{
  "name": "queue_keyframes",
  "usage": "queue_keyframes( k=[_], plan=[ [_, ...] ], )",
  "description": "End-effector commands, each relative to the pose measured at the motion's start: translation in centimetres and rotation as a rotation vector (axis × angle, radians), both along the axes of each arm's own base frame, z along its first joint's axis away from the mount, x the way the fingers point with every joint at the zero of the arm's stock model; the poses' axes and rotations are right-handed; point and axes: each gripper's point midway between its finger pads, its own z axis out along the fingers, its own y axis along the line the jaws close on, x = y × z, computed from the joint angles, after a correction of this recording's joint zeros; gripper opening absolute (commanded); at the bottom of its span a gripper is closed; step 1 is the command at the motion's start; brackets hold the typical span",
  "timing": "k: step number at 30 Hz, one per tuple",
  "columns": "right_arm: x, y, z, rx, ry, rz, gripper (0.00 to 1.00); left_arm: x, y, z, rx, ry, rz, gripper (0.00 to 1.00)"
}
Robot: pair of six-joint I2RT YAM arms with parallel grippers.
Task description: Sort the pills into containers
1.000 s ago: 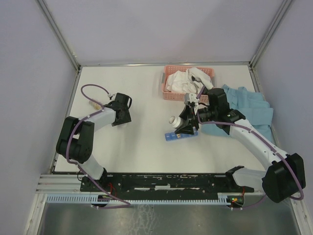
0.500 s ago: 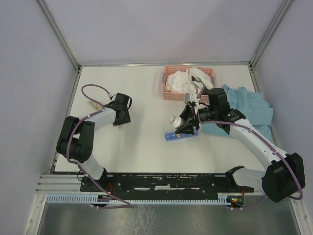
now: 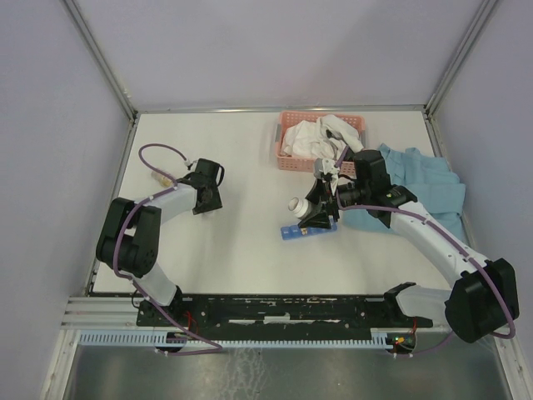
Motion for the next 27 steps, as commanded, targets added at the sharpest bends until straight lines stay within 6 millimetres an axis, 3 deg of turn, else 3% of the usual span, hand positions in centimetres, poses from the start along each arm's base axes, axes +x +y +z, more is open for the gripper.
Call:
queue_keyframes(
  k=[1, 9, 14, 17, 20, 24, 27],
  plan=[
    [0.4, 0.3, 2.2, 0.047, -0.066, 0.031, 0.01, 0.3, -0.4, 0.7, -0.024, -0.023, -0.024, 0.52],
    [0.4, 0.3, 2.2, 0.046, -0.067, 0.030, 0.01, 0.1, -0.5, 1.3, -0.036, -0.034, -0.031, 0.47],
    [0.5, 0.2, 1.9, 0.035, -0.076, 0.028, 0.01, 0.4, -2.0, 3.0, -0.121, -0.094, -0.070, 0.38],
    [0.6, 0.1, 1.5, 0.020, -0.091, 0.028, 0.01, 0.1, -4.5, 5.0, -0.245, -0.164, -0.152, 0.37],
    [0.8, -0.2, 0.8, -0.009, -0.126, 0.024, 0.01, -1.0, -8.4, 8.5, -0.465, -0.272, -0.279, 0.37],
    [1.6, -1.0, -0.3, -0.076, -0.215, 0.000, 0.01, -4.9, -14.2, 13.7, -0.855, -0.371, -0.496, 0.36],
    [2.1, -1.4, -0.7, -0.113, -0.255, -0.027, 0.01, -7.6, -16.8, 17.4, -1.061, -0.431, -0.601, 0.36]
  ],
)
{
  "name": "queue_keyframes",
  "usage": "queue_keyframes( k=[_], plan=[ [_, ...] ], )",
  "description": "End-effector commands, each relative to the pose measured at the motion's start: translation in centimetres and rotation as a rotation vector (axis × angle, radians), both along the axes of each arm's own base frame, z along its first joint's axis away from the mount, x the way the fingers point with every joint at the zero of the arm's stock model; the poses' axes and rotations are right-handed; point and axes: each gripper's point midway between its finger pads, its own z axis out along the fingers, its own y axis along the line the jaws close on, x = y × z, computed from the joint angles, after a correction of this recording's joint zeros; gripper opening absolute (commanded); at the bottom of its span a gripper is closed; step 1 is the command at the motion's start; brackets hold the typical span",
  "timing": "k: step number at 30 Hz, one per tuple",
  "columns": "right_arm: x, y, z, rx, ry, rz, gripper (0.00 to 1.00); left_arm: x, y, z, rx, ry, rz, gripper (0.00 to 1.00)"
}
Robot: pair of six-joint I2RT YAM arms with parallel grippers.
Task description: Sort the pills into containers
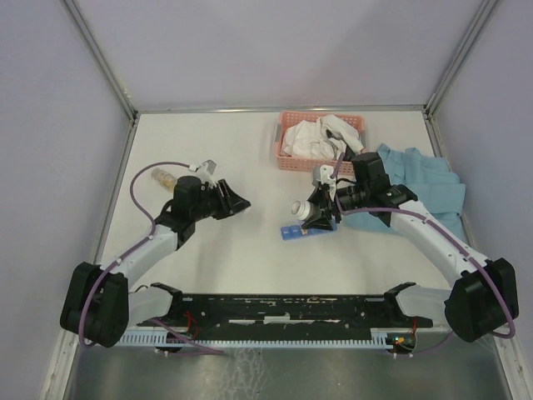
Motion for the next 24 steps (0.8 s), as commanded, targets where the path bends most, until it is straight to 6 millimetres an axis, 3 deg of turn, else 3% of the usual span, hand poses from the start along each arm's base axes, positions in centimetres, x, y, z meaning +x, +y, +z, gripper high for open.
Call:
queue_keyframes(
  k=[1, 6, 9, 16, 24],
  plan=[
    [1.7, -0.7, 1.0, -0.042, -0.152, -0.032, 0.01, -4.2, -6.4, 8.8, -0.435, -0.145, -0.286, 0.36],
    [2.6, -1.1, 0.9, -0.105, -0.180, -0.089, 0.01, -6.8, -8.6, 14.1, -0.624, -0.250, -0.392, 0.36],
    [2.6, -1.0, 1.0, -0.123, -0.193, -0.095, 0.01, -7.3, -9.3, 15.9, -0.671, -0.285, -0.408, 0.36],
    [2.4, -0.1, 1.3, -0.155, -0.200, -0.108, 0.01, -7.4, -11.9, 15.9, -0.661, -0.271, -0.422, 0.36],
    [2.1, 0.4, 1.5, -0.170, -0.199, -0.116, 0.01, -7.2, -12.9, 15.2, -0.652, -0.253, -0.394, 0.36]
  ],
)
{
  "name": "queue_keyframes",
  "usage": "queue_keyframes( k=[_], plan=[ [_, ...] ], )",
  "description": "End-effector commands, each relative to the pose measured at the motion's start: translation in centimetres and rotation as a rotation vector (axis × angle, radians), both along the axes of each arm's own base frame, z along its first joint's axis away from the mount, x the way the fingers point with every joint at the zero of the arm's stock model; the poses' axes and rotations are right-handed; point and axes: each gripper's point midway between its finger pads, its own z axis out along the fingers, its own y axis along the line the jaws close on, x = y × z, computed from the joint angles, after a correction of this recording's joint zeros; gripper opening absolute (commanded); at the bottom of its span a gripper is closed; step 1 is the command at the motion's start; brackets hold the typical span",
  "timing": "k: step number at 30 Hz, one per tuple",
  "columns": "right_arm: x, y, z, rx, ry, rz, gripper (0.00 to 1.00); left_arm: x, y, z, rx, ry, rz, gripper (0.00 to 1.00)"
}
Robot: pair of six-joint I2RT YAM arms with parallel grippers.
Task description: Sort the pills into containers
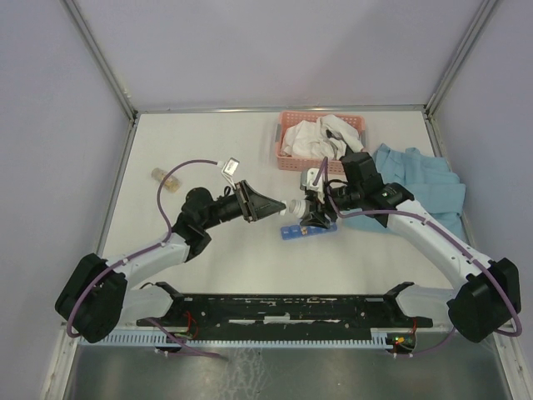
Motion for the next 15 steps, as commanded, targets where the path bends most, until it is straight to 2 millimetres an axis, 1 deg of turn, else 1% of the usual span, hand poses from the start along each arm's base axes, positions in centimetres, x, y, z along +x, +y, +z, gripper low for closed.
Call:
queue_keyframes(
  k=[1, 6, 15],
  plan=[
    [0.45, 0.62, 2.66, 0.025, -0.065, -0.013, 0.01, 0.58, -0.62, 2.66, -0.063, -0.043, 0.025, 0.36],
    [0.19, 0.91, 2.74, 0.019, -0.070, -0.010, 0.01, 0.81, -0.63, 2.12, -0.044, -0.032, 0.050, 0.36],
    [-0.03, 1.25, 2.91, 0.015, -0.073, -0.008, 0.01, 0.86, -0.96, 1.77, -0.023, -0.027, 0.058, 0.36]
  ],
)
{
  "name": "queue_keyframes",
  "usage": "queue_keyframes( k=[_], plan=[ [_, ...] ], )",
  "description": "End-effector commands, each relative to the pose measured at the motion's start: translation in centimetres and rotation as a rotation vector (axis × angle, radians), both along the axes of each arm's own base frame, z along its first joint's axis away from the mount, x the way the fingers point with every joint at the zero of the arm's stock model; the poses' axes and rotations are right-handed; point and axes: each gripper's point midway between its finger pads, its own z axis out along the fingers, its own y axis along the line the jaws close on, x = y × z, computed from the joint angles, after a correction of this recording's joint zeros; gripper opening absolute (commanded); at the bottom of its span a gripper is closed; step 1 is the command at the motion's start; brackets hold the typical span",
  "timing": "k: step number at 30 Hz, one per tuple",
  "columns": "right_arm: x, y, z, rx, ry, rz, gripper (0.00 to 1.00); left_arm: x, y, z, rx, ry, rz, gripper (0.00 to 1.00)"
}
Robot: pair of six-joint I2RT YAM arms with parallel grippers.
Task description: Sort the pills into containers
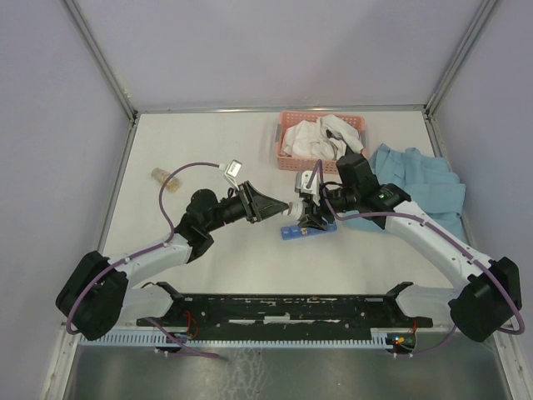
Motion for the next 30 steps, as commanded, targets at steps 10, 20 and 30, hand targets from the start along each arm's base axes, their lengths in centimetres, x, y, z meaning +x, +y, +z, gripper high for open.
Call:
queue_keyframes(
  k=[10, 20, 30],
  plan=[
    [0.6, 0.8, 2.6, 0.029, -0.071, -0.008, 0.01, -0.1, -1.4, 2.1, -0.025, -0.043, -0.018, 0.36],
    [0.9, 0.5, 2.5, -0.004, -0.115, -0.016, 0.01, -0.4, -1.7, 1.3, 0.015, -0.027, -0.039, 0.36],
    [1.4, 0.8, 2.4, -0.016, -0.100, -0.061, 0.01, -0.8, -2.8, 0.3, 0.084, -0.014, -0.043, 0.35]
  ],
)
